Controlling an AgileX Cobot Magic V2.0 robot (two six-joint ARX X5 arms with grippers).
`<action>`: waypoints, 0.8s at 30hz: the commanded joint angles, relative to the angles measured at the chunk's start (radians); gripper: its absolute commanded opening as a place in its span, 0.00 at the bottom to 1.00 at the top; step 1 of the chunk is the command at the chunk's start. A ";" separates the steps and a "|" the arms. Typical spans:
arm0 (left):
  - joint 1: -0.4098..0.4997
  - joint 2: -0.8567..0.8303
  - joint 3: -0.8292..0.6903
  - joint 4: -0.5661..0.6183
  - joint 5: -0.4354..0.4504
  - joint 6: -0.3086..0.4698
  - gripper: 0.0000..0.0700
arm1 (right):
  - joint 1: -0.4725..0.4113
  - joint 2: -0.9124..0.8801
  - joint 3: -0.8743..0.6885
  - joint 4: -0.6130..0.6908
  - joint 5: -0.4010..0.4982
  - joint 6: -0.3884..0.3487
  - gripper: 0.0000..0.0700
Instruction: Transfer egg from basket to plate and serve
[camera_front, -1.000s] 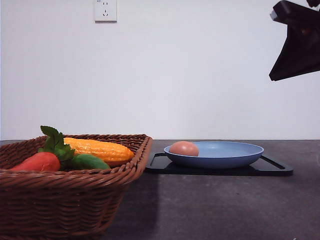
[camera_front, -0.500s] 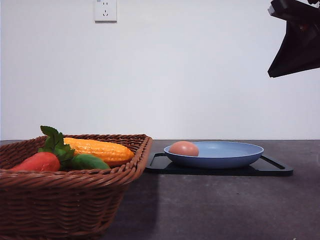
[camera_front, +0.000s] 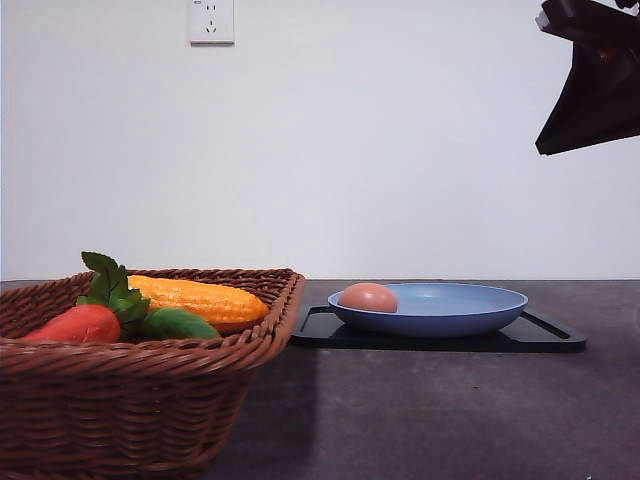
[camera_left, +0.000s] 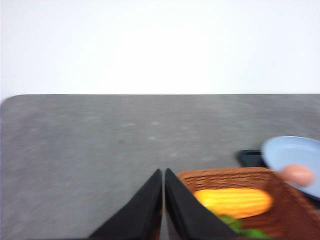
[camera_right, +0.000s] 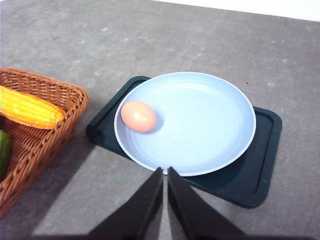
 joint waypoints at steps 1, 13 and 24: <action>0.031 -0.035 -0.038 0.023 -0.003 0.024 0.00 | 0.006 0.004 0.008 0.013 0.003 0.014 0.00; 0.107 -0.105 -0.324 0.166 -0.002 -0.003 0.00 | 0.006 0.004 0.008 0.013 0.003 0.014 0.00; 0.106 -0.105 -0.403 0.215 -0.001 -0.093 0.00 | 0.006 0.004 0.008 0.013 0.003 0.014 0.00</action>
